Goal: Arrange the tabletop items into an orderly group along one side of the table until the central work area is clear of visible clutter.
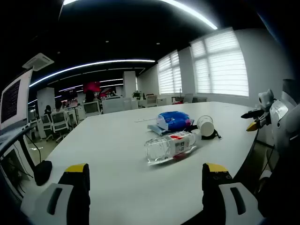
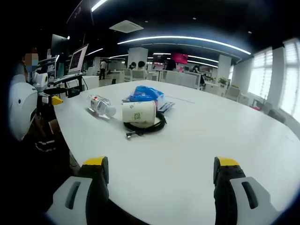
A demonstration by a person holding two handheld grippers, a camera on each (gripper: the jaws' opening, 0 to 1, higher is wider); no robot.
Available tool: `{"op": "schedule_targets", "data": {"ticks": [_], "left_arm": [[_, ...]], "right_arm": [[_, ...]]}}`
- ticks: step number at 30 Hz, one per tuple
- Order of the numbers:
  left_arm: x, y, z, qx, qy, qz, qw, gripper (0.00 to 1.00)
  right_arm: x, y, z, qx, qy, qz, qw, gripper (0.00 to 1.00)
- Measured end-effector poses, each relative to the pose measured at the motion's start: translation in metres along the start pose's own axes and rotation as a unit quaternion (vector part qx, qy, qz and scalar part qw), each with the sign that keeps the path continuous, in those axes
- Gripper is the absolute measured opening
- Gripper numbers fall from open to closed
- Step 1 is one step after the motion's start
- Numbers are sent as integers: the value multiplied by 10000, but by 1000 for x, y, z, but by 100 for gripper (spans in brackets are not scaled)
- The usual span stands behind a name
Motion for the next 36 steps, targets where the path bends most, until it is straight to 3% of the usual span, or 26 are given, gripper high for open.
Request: {"op": "schedule_targets", "data": {"ticks": [36], "left_arm": [[-3,0,1,0,31,-20,10000,100]], "right_arm": [[-1,5,0,34,0,257,9997,90]]}}
Point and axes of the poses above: the point that each gripper's makers call its tool centre point, and the gripper's own axes: z roughly backward along the fingers, y roughly to its left, x roughly out of its top, the point moved 2 cm from there along z, roughly backward along the fingers, and after that the axes turned 10 degrees about -y, right-handed, at the moved point
